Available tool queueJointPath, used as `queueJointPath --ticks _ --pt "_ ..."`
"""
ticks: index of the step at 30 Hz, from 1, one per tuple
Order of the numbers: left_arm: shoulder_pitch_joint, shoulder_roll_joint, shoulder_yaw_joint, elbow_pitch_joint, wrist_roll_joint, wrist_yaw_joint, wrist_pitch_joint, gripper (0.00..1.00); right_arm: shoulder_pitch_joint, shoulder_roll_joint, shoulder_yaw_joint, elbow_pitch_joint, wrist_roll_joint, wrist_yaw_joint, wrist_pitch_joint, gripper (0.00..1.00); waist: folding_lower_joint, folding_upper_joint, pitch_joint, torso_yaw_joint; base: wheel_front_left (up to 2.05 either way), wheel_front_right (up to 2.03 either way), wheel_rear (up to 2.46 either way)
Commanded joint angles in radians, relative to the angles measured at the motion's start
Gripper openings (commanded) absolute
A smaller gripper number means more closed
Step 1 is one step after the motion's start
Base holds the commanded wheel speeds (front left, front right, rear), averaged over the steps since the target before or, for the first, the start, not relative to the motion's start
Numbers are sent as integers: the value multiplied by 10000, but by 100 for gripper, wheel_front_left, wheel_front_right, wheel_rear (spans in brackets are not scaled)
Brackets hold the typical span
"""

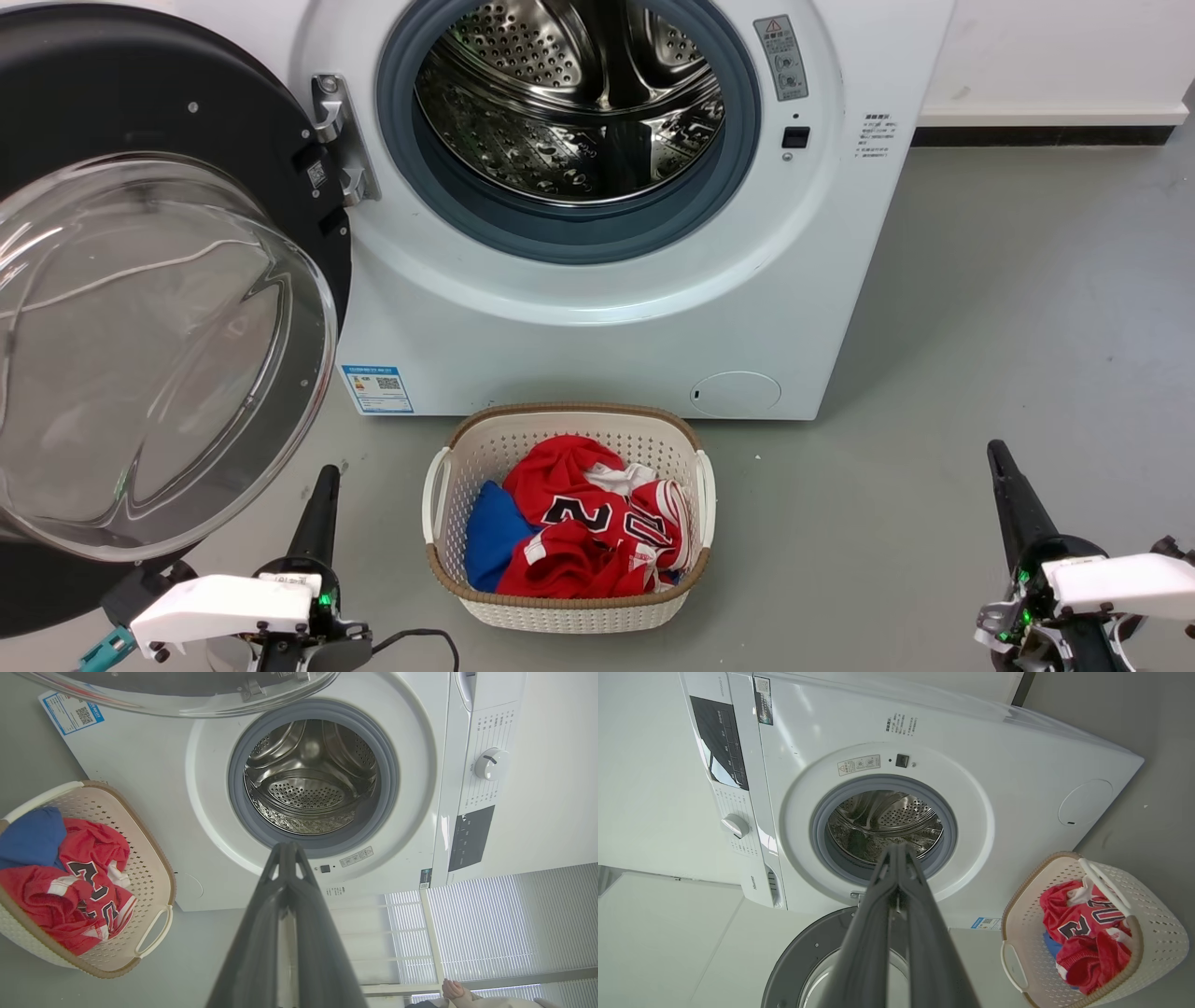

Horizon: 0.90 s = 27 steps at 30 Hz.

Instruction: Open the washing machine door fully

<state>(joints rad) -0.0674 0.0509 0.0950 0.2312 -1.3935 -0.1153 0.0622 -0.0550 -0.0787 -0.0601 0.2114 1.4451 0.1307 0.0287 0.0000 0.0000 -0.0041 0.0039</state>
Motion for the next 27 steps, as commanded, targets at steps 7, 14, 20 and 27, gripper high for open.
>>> queueJointPath --ticks 7,14,20,27 --pt "-285 -8 64 37 -658 -85 171 0 -308 -11 -71 84 607 1 200 0 0 0 17 -9 0 0 0" --pt "-335 -10 123 81 -1219 -120 319 0 -385 7 -114 178 1112 1 332 0 0 0 36 -19 0 0 0" --pt "-413 -11 170 115 -1679 -153 421 0 -500 21 -154 255 1509 0 453 0 0 0 52 -28 0 0 0" --pt "-465 -13 226 161 -2244 -178 566 0 -574 44 -203 352 2015 0 607 0 0 0 72 -39 0 0 0"
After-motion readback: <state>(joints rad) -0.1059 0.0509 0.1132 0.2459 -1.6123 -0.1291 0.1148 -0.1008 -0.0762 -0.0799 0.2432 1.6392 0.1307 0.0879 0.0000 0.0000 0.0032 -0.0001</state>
